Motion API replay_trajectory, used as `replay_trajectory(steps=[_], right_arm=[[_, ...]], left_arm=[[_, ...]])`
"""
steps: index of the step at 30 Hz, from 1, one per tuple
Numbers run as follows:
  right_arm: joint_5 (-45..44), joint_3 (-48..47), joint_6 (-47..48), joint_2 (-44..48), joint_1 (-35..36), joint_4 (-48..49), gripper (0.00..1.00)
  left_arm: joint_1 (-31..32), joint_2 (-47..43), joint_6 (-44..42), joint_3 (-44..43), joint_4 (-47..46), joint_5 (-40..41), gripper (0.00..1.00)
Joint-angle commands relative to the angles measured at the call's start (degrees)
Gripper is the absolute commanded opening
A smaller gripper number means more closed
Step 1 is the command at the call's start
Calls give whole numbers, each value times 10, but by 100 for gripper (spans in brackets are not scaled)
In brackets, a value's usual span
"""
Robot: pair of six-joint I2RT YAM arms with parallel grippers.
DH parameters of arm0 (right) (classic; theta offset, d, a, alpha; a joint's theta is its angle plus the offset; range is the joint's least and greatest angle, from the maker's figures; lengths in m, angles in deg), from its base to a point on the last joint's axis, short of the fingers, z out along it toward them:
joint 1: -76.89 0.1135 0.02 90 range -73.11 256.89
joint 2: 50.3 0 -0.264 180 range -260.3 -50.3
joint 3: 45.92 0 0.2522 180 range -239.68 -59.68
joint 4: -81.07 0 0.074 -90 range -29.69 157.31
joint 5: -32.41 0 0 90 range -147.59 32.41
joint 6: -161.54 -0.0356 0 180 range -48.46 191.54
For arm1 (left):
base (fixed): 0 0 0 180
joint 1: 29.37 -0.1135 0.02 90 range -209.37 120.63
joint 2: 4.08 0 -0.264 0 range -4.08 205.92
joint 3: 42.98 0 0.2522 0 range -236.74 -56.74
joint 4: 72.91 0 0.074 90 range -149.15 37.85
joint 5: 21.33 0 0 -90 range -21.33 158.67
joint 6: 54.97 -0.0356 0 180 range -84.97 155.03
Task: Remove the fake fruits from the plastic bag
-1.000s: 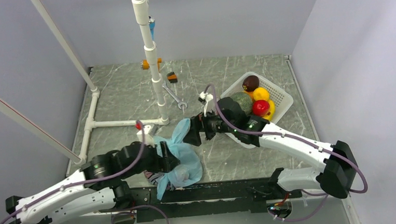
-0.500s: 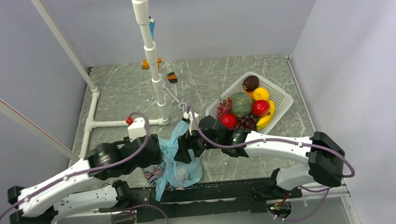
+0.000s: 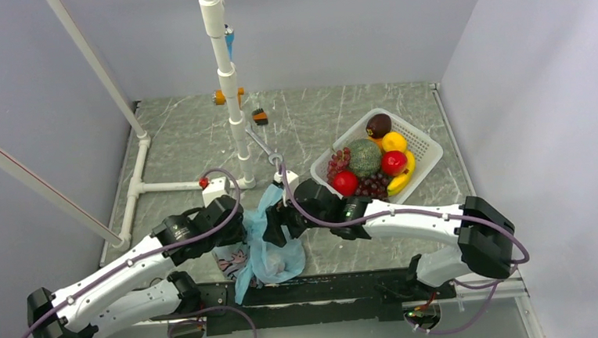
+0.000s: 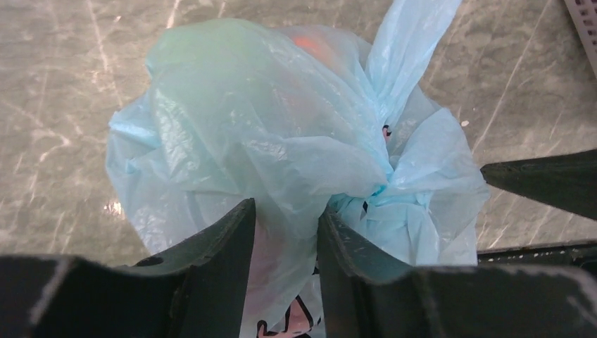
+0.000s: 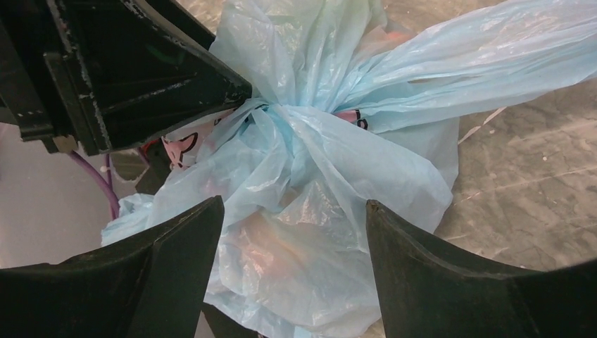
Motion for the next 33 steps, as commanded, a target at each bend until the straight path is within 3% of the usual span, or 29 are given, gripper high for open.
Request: replay_trajectory(steps=[1, 5, 7, 9, 14, 24, 33], right_arm=[[-61, -40, 14, -18, 20, -4, 78], [-123, -70, 31, -48, 38, -35, 74], [-143, -85, 37, -59, 42, -49, 59], [-153, -83, 40, -62, 45, -46, 38], [-217, -63, 41, -33, 45, -50, 2], [-298, 61, 90, 95, 29, 2, 0], [-229, 64, 79, 109, -35, -20, 0]], left_arm=[[-8, -39, -25, 40, -108, -47, 37], [-8, -74, -20, 67, -128, -43, 17], [-9, -90, -19, 71, -123, -38, 11], [-9, -104, -17, 70, -110, -27, 1], [-9, -124, 26, 59, -27, 22, 0], [-9, -150, 69, 60, 88, 51, 0], [-8, -252, 39, 94, 54, 21, 0]])
